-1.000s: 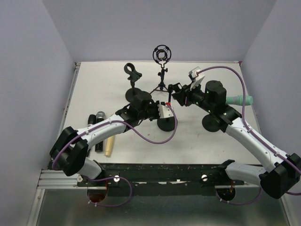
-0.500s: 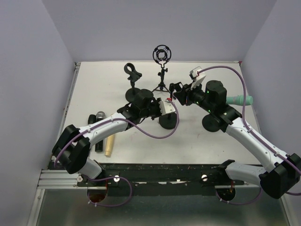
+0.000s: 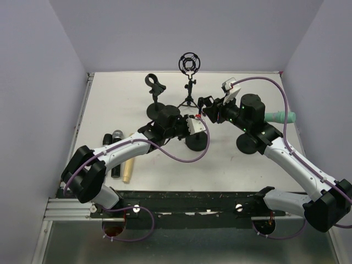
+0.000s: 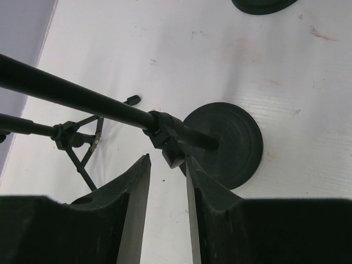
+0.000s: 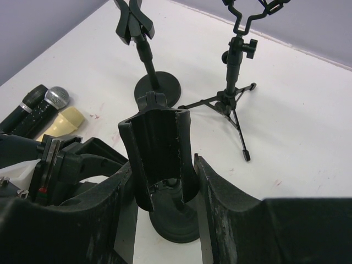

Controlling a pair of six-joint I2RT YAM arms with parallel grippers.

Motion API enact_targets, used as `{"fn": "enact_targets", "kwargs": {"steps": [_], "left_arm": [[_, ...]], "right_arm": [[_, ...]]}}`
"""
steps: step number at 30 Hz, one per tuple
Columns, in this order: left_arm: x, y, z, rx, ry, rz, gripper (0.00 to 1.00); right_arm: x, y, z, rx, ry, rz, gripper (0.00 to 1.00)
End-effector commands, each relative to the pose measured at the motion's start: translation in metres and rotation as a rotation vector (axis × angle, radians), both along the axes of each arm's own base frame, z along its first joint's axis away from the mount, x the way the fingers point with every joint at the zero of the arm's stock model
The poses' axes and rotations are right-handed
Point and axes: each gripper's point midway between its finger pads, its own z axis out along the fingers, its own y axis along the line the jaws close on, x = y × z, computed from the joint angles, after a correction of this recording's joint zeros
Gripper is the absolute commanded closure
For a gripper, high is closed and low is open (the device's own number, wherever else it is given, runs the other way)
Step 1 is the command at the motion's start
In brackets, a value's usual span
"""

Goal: Remove the microphone from the stand

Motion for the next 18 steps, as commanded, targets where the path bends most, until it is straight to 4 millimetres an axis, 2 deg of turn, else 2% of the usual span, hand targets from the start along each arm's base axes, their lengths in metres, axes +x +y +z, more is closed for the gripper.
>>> {"fn": "enact_targets", "kwargs": {"steps": [1, 4, 11, 18], "left_arm": [[0.016, -0.004, 0.013, -0.045, -0.023, 0.086, 0.63], [0.017, -0.003, 0.013, -0.051, -0.009, 0.109, 0.7], [0.01, -0.004, 0.003, -0.033, 0.018, 0.09, 0.67], [0.017, -0.006, 0.003, -0.032, 0.006, 0.113, 0.73]], "right_arm": [[0.004, 0.003, 0.024, 0.063, -0.049, -0.009, 0.76], [0.004, 0.001, 0.026, 0.064, -0.052, -0.015, 0.76], [0.005, 0.002, 0.025, 0.084, -0.037, -0.021, 0.76], [0.006, 0.002, 0.025, 0.087, -0.034, -0.026, 0.76]]}}
